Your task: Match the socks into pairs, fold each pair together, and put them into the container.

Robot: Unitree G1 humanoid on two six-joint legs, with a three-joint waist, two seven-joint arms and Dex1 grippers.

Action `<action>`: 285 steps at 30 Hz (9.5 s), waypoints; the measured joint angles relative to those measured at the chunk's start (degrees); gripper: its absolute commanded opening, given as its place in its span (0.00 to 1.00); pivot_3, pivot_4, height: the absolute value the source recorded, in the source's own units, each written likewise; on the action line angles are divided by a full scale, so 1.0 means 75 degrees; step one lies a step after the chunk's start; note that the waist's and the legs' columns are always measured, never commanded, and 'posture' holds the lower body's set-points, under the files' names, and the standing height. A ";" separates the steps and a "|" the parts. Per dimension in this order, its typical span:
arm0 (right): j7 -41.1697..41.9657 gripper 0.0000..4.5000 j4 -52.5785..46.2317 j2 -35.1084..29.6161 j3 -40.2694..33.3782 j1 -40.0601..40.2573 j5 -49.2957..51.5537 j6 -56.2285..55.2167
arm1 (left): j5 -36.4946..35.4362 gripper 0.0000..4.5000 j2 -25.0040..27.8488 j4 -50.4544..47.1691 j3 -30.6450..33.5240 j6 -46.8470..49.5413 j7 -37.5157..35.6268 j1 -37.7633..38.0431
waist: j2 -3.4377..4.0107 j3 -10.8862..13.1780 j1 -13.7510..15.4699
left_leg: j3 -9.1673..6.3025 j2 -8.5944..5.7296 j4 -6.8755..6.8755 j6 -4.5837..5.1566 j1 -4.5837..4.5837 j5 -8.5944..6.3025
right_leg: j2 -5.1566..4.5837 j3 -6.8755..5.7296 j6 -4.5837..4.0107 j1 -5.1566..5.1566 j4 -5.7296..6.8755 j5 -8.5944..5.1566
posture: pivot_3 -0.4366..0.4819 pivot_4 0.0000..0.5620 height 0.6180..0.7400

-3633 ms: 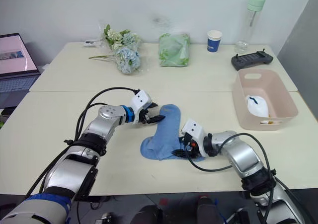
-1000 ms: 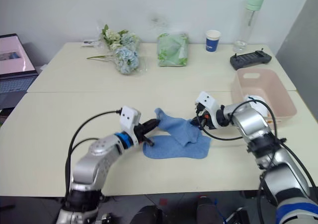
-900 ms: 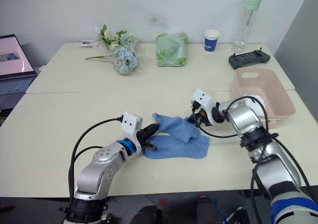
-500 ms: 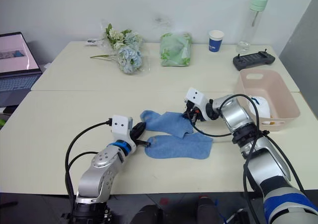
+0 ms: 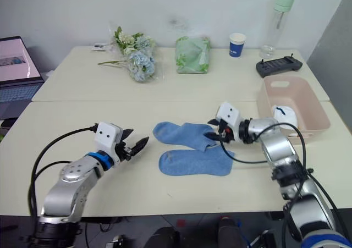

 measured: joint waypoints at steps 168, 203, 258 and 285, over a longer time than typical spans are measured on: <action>0.0162 0.00 0.0341 -0.0839 0.0124 -0.0405 0.0904 0.2759 | 0.0946 0.00 -0.0293 0.4712 -0.3429 0.0742 -0.5376 -0.5200 | -0.0002 0.0003 -0.0099 | 0.0062 0.0000 0.0017 0.0025 0.0005 -0.0003 | 0.0010 0.0007 0.0003 0.0009 0.0012 -0.0001 | 0.48 0.27 1.00; -0.0350 0.54 0.0732 -0.0697 -0.0388 -0.0637 0.0876 0.2435 | 0.1093 0.62 -0.0380 0.4972 -0.3067 0.0102 -0.5217 -0.5268 | -0.0002 0.0003 -0.0143 | 0.0059 0.0001 0.0018 0.0025 0.0004 -0.0003 | 0.0009 0.0007 0.0003 0.0007 0.0015 -0.0001 | 0.48 0.27 1.00; -0.1033 0.00 -0.1130 -0.0315 -0.0121 0.2701 0.0085 -0.0730 | 0.0274 0.01 -0.0131 0.1114 -0.1885 -0.0383 -0.2819 -0.1160 | -0.0006 -0.0005 -0.0023 | 0.0050 0.0001 0.0013 0.0045 0.0042 -0.0014 | 0.0008 0.0017 0.0003 0.0037 0.0017 0.0000 | 0.48 0.27 1.00; -0.1323 0.00 -0.0302 -0.0154 -0.0647 0.2076 0.0346 -0.0198 | 0.0603 0.01 -0.0439 0.2500 -0.1896 -0.1027 -0.2403 -0.1976 | -0.0006 -0.0006 -0.0023 | 0.0078 0.0002 0.0008 0.0029 0.0044 -0.0005 | 0.0007 0.0025 0.0003 0.0032 0.0016 0.0000 | 0.48 0.27 1.00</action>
